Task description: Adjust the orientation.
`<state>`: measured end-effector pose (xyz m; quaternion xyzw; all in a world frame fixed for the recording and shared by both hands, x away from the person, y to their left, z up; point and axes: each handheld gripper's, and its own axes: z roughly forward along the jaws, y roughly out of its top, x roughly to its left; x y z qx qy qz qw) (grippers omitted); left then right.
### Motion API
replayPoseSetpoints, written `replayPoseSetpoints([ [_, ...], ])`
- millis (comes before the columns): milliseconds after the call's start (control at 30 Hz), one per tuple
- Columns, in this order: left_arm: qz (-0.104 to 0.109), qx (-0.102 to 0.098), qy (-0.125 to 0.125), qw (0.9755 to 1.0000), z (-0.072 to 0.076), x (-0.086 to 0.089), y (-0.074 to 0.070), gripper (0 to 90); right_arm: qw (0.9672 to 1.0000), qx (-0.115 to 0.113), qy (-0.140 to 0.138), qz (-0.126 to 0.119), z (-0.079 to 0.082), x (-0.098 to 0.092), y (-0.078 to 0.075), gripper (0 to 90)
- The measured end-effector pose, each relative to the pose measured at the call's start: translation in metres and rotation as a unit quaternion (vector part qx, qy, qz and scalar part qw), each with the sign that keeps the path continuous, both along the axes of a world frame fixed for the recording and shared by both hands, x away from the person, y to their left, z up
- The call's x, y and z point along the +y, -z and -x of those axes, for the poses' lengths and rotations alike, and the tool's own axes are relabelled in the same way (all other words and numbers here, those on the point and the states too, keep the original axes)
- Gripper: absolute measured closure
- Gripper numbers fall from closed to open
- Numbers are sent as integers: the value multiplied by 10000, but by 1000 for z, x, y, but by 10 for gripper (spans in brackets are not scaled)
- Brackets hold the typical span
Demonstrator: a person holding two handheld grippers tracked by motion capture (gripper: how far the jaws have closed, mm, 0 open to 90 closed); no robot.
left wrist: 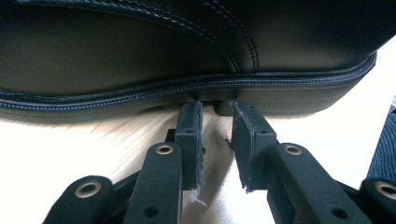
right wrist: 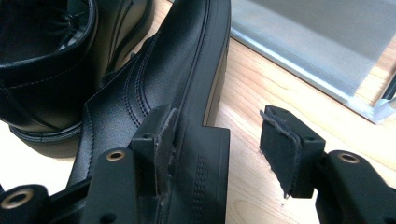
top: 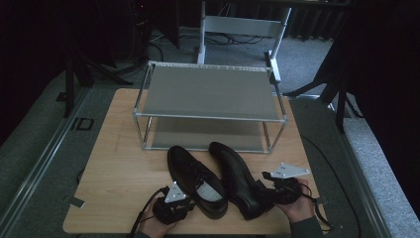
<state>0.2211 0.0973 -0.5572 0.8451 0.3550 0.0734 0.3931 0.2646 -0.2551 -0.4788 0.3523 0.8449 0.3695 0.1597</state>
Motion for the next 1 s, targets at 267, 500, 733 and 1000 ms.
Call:
replayPoseSetpoints([
  [267, 9, -2, -4, 10000, 1, 0, 0, 713, 10000, -9, 51, -29, -3, -4, -1, 438],
  [500, 57, 42, 8, 10000, 0, 0, 0, 707, 9988, -107, 470, -131, -9, -17, -3, 497],
  [733, 81, 47, -5, 10000, 0, 1, 1, 707, 9967, -67, 789, -169, -20, -29, -1, 478],
  [1000, 92, 44, -9, 9999, 0, 1, 1, 706, 9912, 32, 1322, 22, -35, -44, 5, 508],
])
